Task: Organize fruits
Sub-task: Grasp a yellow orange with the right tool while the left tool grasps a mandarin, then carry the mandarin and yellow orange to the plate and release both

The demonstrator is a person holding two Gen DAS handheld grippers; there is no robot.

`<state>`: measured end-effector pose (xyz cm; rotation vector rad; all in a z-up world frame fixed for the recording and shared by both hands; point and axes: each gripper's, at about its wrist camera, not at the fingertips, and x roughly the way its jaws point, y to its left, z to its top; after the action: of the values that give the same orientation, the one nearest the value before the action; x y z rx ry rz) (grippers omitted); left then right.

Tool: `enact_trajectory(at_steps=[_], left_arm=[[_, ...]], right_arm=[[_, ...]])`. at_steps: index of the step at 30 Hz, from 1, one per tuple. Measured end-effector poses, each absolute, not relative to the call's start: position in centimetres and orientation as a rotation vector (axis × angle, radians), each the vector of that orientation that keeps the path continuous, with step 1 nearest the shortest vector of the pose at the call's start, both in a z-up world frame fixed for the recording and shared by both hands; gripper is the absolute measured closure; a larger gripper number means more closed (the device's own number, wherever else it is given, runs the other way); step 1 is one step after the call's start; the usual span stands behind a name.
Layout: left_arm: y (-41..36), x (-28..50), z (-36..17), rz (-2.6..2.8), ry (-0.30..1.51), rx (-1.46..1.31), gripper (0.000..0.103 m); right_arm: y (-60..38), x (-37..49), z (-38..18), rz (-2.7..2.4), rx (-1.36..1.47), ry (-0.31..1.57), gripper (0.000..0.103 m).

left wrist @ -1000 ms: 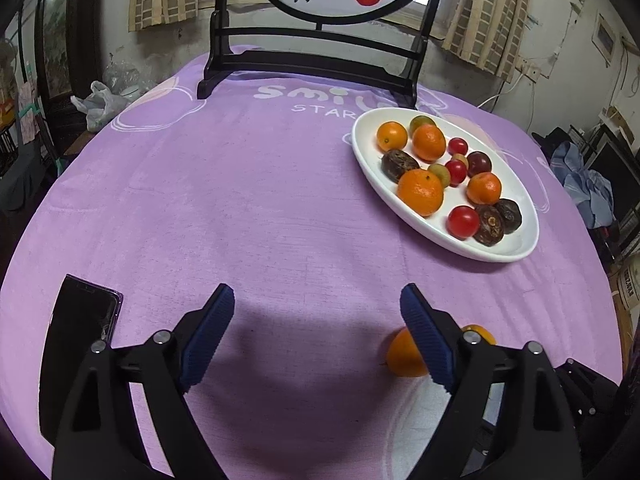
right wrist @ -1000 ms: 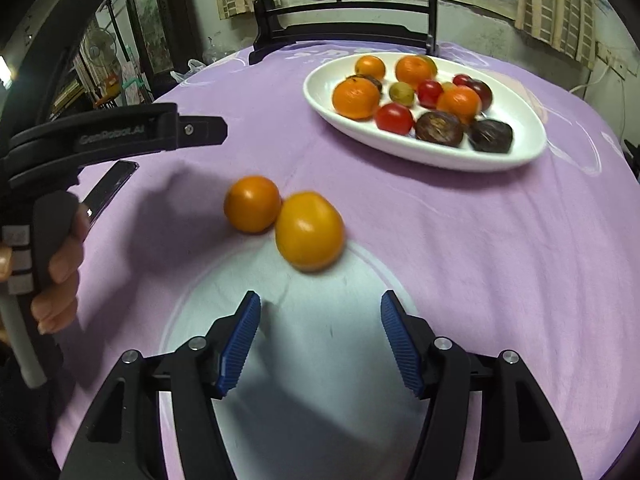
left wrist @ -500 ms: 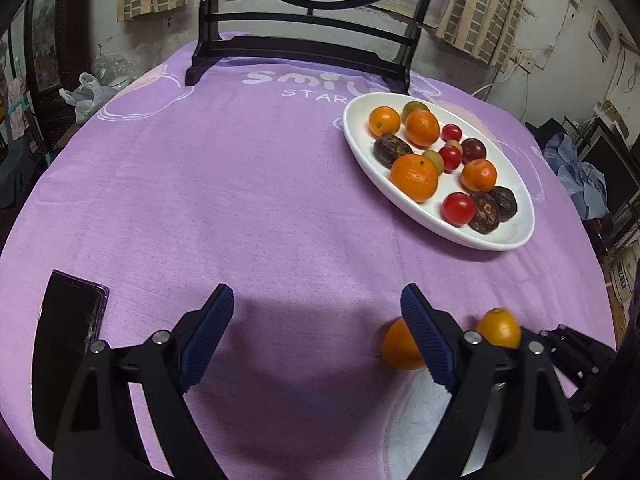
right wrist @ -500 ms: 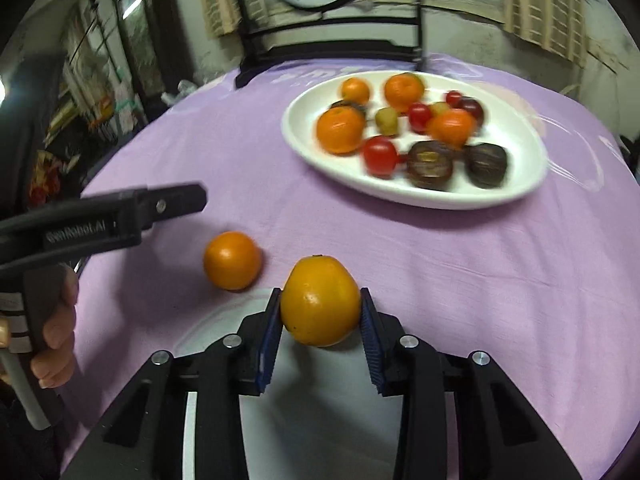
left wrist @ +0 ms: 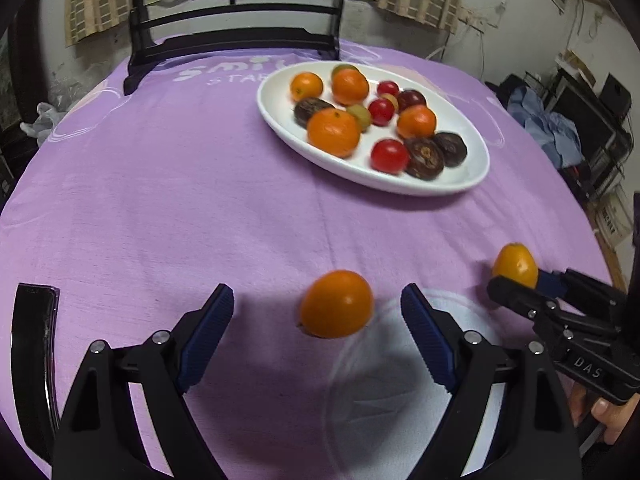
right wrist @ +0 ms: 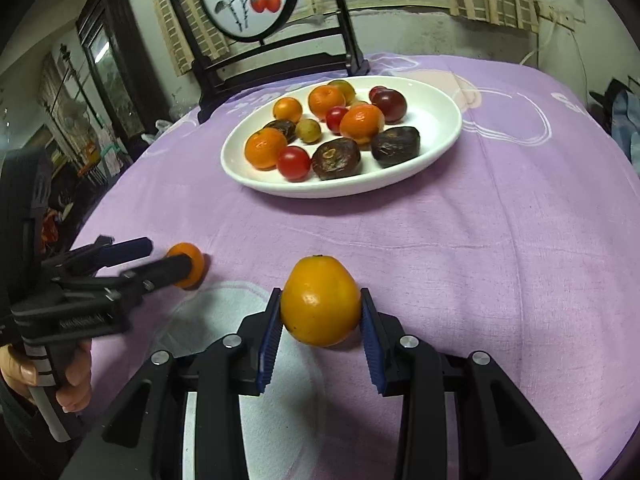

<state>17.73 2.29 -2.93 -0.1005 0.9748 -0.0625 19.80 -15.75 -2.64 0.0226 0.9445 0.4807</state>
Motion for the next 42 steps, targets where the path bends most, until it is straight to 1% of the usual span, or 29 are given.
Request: enact_trajectory(at_steps=[1,4,6,8,10,12,13,14,15,22,28,35,42], left_arm=[[1.9,17.7,-3.2,-0.064,0.975,-0.083,0.02],[1.1,17.8,-3.7,-0.062,0.985,-0.052,0.028],[1.0,17.9,-4.1,-0.059,0.998,-0.046,0.031],[0.9,18.1,-4.4,-0.051,1.003,-0.037,0.04],[0.8,18.0,-4.5,-0.042,0.992,-0.018,0.044],[0.8,18.0,-4.4,-0.038,0.98,-0.009,0.052],[0.8,17.9,-4.3,-0.033,0.973,-0.002,0.056],[0.7,17.8,-4.2,-0.034,0.968,0.004,0.063],[0.6,17.8,-4.1,-0.041,0.964,0.007,0.066],[1.2,17.9,-3.9,-0.049,0.991,-0.061,0.066],[1.3,17.7,-3.2,-0.035,0.982,-0.067,0.066],[0.9,18.0,0.8,-0.075,0.92,-0.063,0.066],[0.3,22.9,3.2,-0.075,0.902,-0.019,0.066]], right_arm=[[-15.7,19.8,-2.6,0.485,0.018,0.944,0.065],[-15.7,19.7,-2.3,0.48,0.003,0.936,0.065],[-15.9,19.7,-2.2,0.468,0.001,0.929,0.065],[-16.1,19.6,-2.1,0.468,0.01,0.928,0.065],[-16.3,19.6,-2.0,0.467,0.012,0.924,0.065],[-16.3,19.6,-1.9,0.471,0.012,0.922,0.065],[-16.2,19.6,-1.9,0.473,0.011,0.922,0.065],[-16.2,19.5,-1.9,0.474,0.006,0.922,0.065],[-16.1,19.5,-1.9,0.476,0.003,0.923,0.065],[-16.0,19.5,-1.9,0.483,-0.001,0.923,0.065],[-16.3,19.6,-1.7,0.474,0.009,0.916,0.065],[-17.1,20.1,-0.4,0.474,0.058,0.898,0.065],[-16.5,23.9,2.3,0.493,0.015,0.874,0.065]])
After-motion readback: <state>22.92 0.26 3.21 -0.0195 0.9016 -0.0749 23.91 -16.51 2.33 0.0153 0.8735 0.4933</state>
